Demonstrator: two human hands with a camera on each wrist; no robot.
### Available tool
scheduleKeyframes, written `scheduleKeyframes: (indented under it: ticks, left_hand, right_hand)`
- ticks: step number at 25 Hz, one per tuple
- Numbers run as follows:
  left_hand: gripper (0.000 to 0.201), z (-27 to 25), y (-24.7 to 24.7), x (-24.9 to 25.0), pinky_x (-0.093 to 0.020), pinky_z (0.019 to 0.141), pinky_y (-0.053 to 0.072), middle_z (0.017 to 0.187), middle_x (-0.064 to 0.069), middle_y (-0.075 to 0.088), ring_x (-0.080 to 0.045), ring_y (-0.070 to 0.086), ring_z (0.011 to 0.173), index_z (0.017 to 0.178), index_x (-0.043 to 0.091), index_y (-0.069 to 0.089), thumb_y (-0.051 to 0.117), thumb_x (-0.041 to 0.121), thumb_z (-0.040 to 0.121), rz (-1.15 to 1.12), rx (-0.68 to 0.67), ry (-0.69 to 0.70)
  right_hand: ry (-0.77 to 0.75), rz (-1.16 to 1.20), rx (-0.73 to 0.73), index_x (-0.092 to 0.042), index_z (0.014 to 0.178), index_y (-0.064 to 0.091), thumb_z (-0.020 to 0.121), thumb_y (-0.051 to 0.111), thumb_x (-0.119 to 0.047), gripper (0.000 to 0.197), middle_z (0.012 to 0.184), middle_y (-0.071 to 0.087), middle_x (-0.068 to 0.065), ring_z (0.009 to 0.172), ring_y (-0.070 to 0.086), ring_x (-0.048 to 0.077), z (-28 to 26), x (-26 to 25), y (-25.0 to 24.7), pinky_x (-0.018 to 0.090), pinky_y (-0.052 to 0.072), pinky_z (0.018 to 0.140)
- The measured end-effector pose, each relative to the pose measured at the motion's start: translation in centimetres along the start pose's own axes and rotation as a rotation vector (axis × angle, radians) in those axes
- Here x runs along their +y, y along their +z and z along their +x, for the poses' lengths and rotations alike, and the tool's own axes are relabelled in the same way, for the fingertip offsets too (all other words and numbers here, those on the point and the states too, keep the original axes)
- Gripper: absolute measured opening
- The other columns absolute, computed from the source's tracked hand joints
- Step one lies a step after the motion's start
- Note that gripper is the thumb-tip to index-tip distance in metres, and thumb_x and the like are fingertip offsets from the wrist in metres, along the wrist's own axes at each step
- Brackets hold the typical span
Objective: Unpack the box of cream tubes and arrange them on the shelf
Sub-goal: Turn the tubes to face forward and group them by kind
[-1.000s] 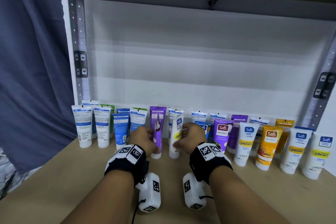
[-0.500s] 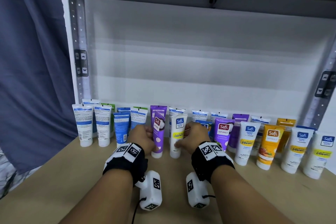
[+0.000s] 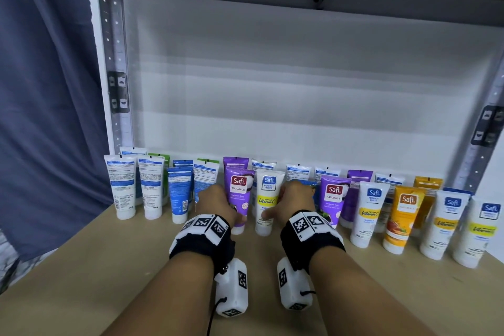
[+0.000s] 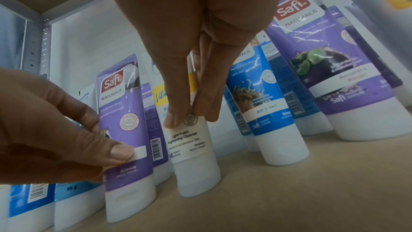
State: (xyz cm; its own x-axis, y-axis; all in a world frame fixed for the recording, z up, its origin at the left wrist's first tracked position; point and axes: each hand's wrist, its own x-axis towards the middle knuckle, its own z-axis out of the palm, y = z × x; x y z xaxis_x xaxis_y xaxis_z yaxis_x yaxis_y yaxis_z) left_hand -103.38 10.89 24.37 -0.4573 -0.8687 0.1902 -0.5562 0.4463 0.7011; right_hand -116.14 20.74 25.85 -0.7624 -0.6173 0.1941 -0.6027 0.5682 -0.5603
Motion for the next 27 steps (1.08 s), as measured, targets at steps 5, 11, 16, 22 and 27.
scheduleKeyframes:
  ticks: [5,11,16,22,27]
  left_hand:
    - [0.056,0.0,0.4,0.4,-0.028,0.065,0.048,0.095,-0.007,0.069,-0.021,0.067,0.087,0.096,0.009,0.065,0.092,0.032,0.051,0.021,0.001,-0.019]
    - [0.058,0.2,0.6,0.4,-0.032,0.073,0.055,0.091,-0.005,0.069,-0.021,0.067,0.086,0.094,0.010,0.065,0.093,0.031,0.048,0.000,-0.014,-0.020]
    - [0.039,0.3,0.2,-0.3,-0.024,0.055,0.048,0.073,-0.001,0.064,-0.015,0.061,0.067,0.074,0.010,0.063,0.091,0.029,0.053,0.021,-0.024,-0.036]
    - [0.025,-1.2,-1.6,-1.8,-0.026,0.067,0.047,0.090,-0.006,0.066,-0.022,0.061,0.080,0.087,0.009,0.062,0.077,0.023,0.074,0.050,0.106,-0.069]
    - [0.024,-2.5,-5.1,-3.1,-0.029,0.074,0.049,0.095,-0.010,0.067,-0.028,0.064,0.089,0.091,0.008,0.059,0.075,0.020,0.078,0.006,0.207,-0.113]
  right_hand:
    - [0.012,-0.027,0.033,-0.012,0.103,0.067,0.055,0.093,-0.032,0.058,0.105,0.072,0.006,0.097,0.069,0.021,0.2,0.1,0.1,0.034,0.057,0.084]
    - [0.020,-0.050,0.026,-0.010,0.103,0.064,0.056,0.092,-0.032,0.059,0.107,0.071,0.007,0.099,0.068,0.022,0.2,0.0,-0.2,0.035,0.057,0.085]
    - [0.028,-0.111,-0.050,-0.011,0.112,0.060,0.060,0.090,-0.037,0.065,0.112,0.068,0.006,0.104,0.066,0.022,-0.6,0.1,-0.6,0.035,0.055,0.089]
    - [0.069,-0.136,-0.089,-0.011,0.114,0.055,0.061,0.089,-0.035,0.068,0.116,0.063,0.005,0.108,0.062,0.022,-2.4,-1.1,-1.9,0.031,0.052,0.086]
    - [-0.040,0.000,-0.087,-0.010,0.091,0.066,0.062,0.085,-0.031,0.041,0.097,0.069,0.008,0.087,0.066,0.021,-3.7,-5.0,-0.4,0.027,0.054,0.071]
